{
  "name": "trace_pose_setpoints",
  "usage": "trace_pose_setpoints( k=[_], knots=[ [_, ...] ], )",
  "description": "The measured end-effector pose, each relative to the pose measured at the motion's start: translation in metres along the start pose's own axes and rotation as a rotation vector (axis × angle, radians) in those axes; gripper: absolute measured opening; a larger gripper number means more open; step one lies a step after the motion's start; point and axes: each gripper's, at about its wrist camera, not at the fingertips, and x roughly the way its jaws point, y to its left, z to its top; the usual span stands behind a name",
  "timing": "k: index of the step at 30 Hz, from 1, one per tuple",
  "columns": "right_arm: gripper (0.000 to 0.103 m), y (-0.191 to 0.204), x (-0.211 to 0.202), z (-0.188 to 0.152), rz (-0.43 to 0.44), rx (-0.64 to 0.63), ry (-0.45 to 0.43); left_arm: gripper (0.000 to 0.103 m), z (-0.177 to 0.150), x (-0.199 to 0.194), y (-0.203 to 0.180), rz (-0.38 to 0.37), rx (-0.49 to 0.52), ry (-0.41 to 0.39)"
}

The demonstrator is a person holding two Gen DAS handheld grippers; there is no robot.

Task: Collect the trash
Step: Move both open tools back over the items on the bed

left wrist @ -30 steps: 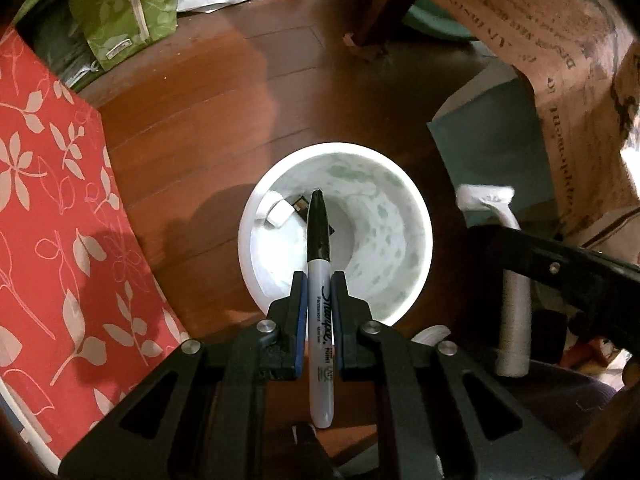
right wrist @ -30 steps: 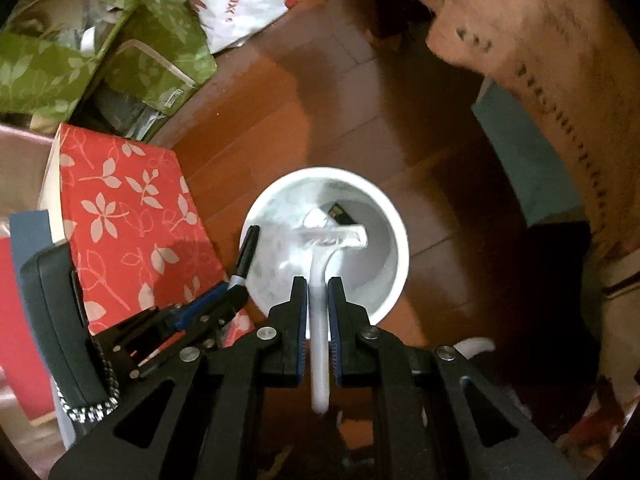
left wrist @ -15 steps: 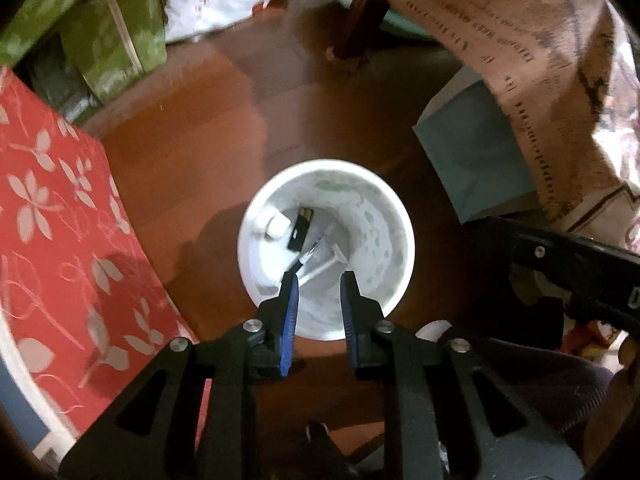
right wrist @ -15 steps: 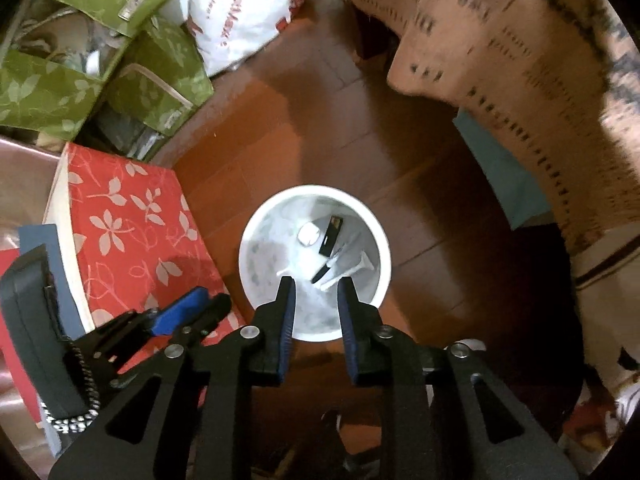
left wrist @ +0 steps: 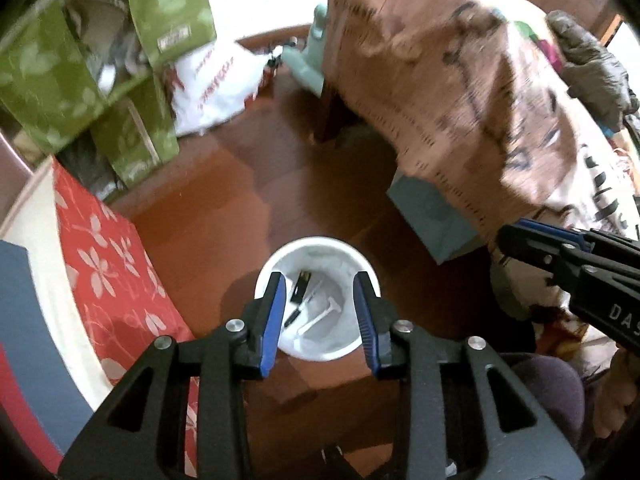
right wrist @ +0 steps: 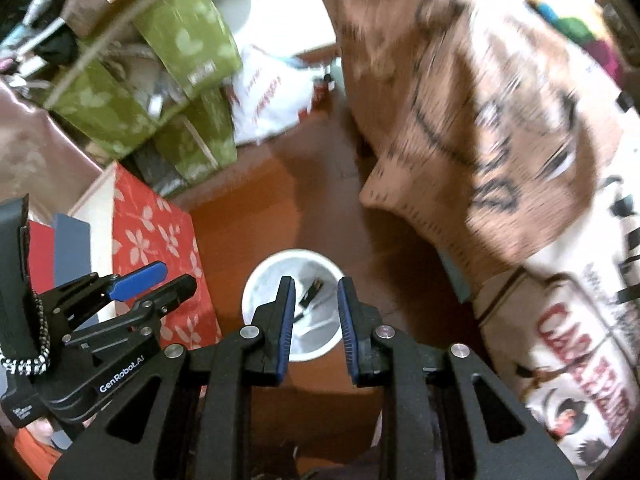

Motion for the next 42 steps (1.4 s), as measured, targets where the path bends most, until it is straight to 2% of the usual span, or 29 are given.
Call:
trace_pose_setpoints(
  k=[4,6,9,10,12,14,22,26,32,35,38,42],
  knots=[
    [0.023,-0.002,-0.044,-0.001,-0.019,-0.02,-0.113,0.034,0.009,-0.037,-0.023,-0.017,0.042,-0.074],
    [0.04,-0.005,-0.063,-0.003,-0.026,-0.018,-0.167,0.038,0.012,-0.054,-0.036,-0.017,0.062,-0.112],
    [0.053,-0.015,-0.098,-0.01,-0.035,-0.002,-0.269,0.043,0.016,-0.083,-0.057,-0.031,0.089,-0.177],
    [0.053,-0.018,-0.106,-0.012,-0.038,0.001,-0.29,0.045,0.018,-0.089,-0.061,-0.038,0.095,-0.192],
    [0.054,-0.028,-0.122,-0.015,-0.048,0.009,-0.321,0.06,0.02,-0.105,-0.074,-0.046,0.109,-0.229],
    [0.054,-0.038,-0.137,-0.02,-0.073,0.028,-0.351,0.067,0.023,-0.12,-0.089,-0.051,0.124,-0.264],
    [0.056,-0.1,-0.193,-0.051,-0.191,0.125,-0.447,0.068,0.026,-0.156,-0.159,-0.075,0.244,-0.37],
    [0.067,-0.134,-0.219,-0.071,-0.254,0.193,-0.495,0.068,0.03,-0.166,-0.196,-0.131,0.288,-0.397],
    [0.068,-0.182,-0.243,-0.097,-0.373,0.262,-0.513,0.068,0.037,-0.165,-0.255,-0.222,0.369,-0.368],
    [0.068,-0.209,-0.25,-0.109,-0.426,0.288,-0.501,0.068,0.038,-0.165,-0.291,-0.265,0.453,-0.374],
    [0.068,-0.232,-0.254,-0.12,-0.464,0.313,-0.48,0.068,0.039,-0.163,-0.33,-0.315,0.54,-0.378],
    [0.068,-0.268,-0.256,-0.134,-0.493,0.37,-0.449,0.068,0.046,-0.15,-0.373,-0.373,0.59,-0.339]
  ],
)
